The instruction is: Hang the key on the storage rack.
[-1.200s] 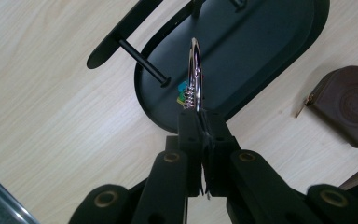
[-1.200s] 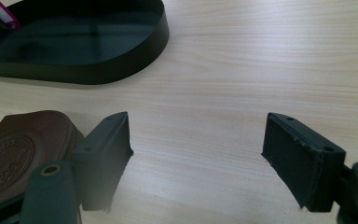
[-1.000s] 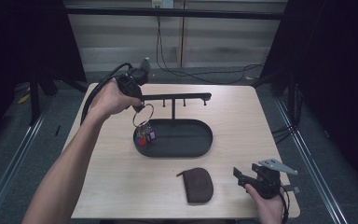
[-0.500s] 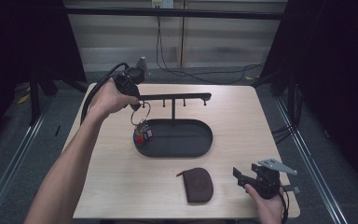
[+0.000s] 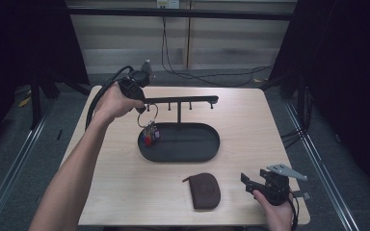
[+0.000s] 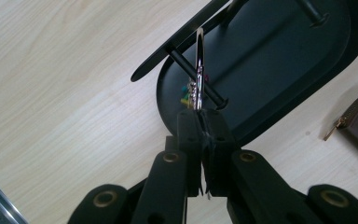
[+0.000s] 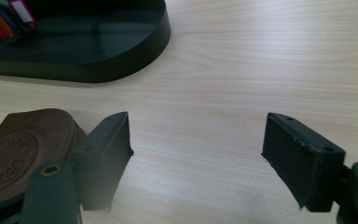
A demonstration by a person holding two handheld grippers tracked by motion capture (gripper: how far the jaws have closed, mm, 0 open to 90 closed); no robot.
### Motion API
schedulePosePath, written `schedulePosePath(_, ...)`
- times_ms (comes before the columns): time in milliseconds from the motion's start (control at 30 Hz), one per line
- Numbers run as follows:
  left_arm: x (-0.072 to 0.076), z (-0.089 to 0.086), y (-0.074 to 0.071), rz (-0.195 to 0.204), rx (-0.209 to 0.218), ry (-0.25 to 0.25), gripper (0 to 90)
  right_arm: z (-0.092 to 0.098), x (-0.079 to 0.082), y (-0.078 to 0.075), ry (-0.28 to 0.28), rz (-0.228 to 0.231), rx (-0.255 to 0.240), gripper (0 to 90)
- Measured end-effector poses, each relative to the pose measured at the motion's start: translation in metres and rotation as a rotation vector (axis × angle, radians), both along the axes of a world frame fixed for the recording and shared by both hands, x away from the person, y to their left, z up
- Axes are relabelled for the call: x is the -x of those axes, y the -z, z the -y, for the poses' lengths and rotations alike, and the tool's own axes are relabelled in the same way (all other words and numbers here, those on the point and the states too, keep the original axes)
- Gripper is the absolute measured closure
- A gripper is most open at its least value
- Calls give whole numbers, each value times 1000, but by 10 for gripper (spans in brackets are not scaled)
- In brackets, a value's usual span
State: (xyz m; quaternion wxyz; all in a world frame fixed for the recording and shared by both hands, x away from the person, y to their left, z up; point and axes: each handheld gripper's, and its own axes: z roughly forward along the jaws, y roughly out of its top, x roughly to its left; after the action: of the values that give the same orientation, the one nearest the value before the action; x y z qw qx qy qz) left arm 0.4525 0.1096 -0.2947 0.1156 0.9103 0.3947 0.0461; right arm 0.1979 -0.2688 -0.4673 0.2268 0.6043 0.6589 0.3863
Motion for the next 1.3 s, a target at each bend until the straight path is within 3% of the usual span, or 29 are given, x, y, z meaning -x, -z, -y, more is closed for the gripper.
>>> schedulePosePath(267, 0, -3, 0, -12, 8, -7, 863, -1, -1, 0, -6, -1, -2, 232)
schedulePosePath(433, 5, -7, -5, 7, 4, -15, 768, -1, -1, 0, -6, 0, 4, 232)
schedulePosePath(567, 11, -15, -13, 37, 24, -27, 687, -2, -1, 0, -8, 0, 7, 232)
schedulePosePath(667, 13, -19, -13, 37, 37, -29, 613, -2, -1, 0, -9, 0, 7, 232)
schedulePosePath(833, 19, -26, -9, 11, 62, -13, 568, -2, -2, 0, -9, -1, 7, 231)
schedulePosePath(967, 27, -31, -7, 8, 92, -20, 476, -2, -3, 0, -10, -3, 6, 230)
schedulePosePath(1100, 34, -36, 2, -3, 69, -2, 419, -3, -3, 1, -11, -6, 7, 230)
schedulePosePath(1133, 38, -40, 7, -1, 101, -10, 406, -3, -4, 1, -10, -8, 7, 230)
schedulePosePath(1300, 47, -51, 13, 14, 132, -5, 346, -5, -6, 1, -14, -11, 2, 228)
